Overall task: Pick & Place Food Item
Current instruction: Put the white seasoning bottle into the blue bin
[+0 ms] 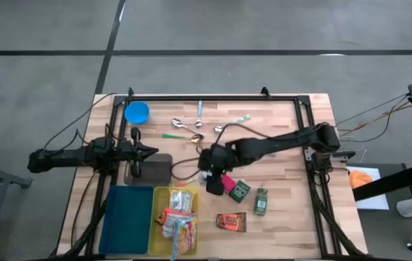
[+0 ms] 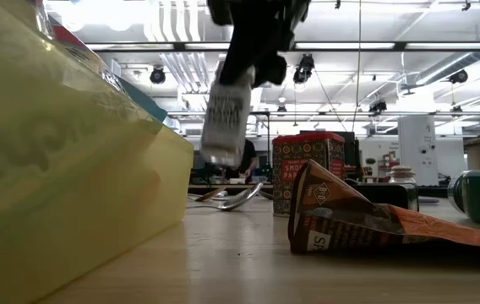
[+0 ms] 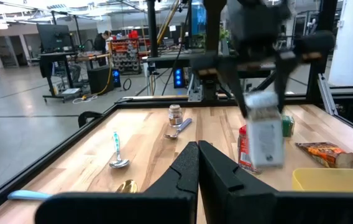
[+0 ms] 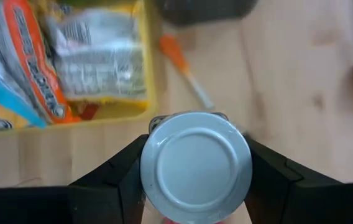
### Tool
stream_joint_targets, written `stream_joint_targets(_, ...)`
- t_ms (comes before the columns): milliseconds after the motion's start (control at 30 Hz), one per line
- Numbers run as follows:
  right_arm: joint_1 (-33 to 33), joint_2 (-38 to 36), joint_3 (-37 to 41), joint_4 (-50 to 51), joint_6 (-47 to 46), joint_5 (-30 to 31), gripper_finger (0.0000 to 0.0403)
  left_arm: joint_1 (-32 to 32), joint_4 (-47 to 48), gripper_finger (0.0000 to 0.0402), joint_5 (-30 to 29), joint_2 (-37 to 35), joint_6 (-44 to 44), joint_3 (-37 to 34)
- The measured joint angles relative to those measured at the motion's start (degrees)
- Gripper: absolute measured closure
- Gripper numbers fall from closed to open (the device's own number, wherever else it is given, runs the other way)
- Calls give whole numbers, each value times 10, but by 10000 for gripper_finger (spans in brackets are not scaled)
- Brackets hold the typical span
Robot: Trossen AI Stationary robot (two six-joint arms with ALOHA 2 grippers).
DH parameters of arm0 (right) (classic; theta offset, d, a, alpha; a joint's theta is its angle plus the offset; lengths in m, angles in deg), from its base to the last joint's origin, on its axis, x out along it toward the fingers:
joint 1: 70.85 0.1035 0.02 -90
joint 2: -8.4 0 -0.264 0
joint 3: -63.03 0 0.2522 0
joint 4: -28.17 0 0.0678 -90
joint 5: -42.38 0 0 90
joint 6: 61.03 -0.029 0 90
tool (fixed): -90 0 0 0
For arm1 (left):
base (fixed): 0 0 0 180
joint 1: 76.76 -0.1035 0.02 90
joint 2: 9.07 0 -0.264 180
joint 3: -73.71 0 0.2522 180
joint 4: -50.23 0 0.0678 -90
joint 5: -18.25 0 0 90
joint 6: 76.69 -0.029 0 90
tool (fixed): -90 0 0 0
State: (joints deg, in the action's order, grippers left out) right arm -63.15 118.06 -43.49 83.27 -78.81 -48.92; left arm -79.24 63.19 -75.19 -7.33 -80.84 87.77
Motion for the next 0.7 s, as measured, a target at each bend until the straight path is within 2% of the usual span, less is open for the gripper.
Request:
stream_joint_targets(167,10,31,-5,5,-50,-4,209,0,0,391,0,0,0,0)
stream_joint_targets(700,17,74,-13,1,-89,8,209,0,0,391,0,0,0,0)
